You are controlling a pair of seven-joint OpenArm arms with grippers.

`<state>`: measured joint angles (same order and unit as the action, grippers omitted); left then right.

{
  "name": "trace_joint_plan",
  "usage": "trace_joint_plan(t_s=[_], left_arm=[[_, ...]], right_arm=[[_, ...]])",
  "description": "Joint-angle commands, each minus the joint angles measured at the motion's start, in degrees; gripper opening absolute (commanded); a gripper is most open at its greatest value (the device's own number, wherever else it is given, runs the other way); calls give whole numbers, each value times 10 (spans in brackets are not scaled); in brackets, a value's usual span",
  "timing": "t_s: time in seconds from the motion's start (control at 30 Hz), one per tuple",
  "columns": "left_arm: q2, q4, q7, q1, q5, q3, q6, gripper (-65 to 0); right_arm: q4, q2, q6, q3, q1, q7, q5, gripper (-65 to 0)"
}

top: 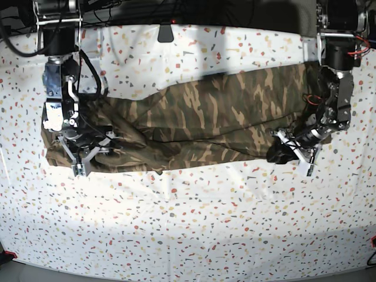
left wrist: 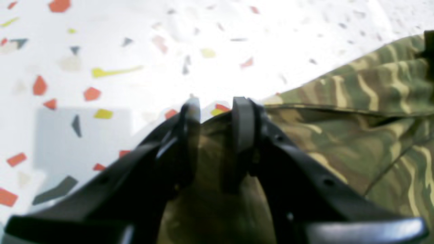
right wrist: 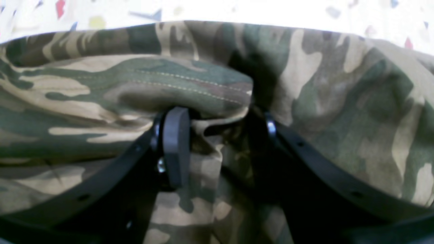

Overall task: Fold the T-shirt properly
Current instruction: 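Grasp both ends of the folded shirt strip with both grippers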

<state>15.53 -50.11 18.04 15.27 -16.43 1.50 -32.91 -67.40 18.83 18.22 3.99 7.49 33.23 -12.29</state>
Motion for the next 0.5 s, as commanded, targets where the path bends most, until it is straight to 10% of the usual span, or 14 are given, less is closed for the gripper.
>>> trace_joint_plan(t_s=[0.0, 0.37, 0.47], left_arm=[[16, 14, 74, -3, 65, 3, 66, -463], [48, -294, 218, -55, -88, 3, 68, -463], [50, -450, 287, -114, -87, 3, 138, -463]], right_arm=[[17, 7, -22, 1, 0, 50, 29, -374], [17, 7, -22, 1, 3, 46, 29, -374], [17, 7, -22, 1, 3, 47, 29, -374]])
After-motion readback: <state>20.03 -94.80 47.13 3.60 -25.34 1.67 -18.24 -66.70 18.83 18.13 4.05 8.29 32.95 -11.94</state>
